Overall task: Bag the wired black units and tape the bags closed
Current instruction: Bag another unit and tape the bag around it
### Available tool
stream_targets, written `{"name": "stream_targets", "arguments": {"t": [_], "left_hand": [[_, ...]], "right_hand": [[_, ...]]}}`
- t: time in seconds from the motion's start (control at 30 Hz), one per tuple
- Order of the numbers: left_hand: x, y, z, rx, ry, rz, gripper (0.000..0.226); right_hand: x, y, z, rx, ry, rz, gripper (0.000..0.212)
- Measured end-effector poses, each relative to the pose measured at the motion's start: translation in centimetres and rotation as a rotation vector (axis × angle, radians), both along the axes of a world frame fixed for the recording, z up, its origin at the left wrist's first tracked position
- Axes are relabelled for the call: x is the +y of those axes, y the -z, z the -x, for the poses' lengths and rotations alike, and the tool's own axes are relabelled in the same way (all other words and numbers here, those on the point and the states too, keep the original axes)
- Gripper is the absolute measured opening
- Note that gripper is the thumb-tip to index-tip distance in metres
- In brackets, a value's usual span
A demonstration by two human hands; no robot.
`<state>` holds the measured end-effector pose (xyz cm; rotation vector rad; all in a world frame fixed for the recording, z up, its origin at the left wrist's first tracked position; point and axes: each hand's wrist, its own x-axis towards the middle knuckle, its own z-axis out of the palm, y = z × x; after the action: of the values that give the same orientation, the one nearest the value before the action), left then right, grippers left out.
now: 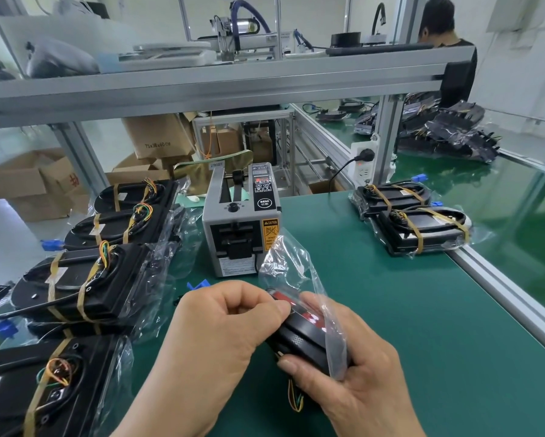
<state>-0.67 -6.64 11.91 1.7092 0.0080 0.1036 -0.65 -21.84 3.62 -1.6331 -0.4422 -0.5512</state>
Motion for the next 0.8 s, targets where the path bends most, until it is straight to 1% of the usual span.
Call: {"name": "stream_targets", "arguments": {"t": [0.2, 0.37, 0.47, 0.67, 0.8], "left_hand": [[-0.06, 0.31, 0.05, -0.052, -0.032, -0.064, 0.017], [-0.29, 0.26, 0.15, -0.071, -0.048, -0.056, 0.013], [-0.41, 0.27, 0.18, -0.084, -0.057, -0.081, 0.013], [-0.57, 0.64, 0.43, -0.117, -0.097, -0.181, 0.012], [-0.77, 1.01, 0.71, -0.145, -0.151, -0.209, 0.021]], "right_hand": [[-0.03, 0.04, 0.1, 0.009, 0.002, 0.009, 0.059], [-0.08, -0.04, 0.13, 0.0, -0.006, 0.017, 0.059], [-0.1, -0.09, 0.11, -0.004, 0.002, 0.028, 0.062], [-0.01, -0.33, 0.09, -0.039, -0.001, 0.028, 0.06], [0.04, -0.17, 0.11, -0.038, -0.004, 0.021, 0.061]]}}
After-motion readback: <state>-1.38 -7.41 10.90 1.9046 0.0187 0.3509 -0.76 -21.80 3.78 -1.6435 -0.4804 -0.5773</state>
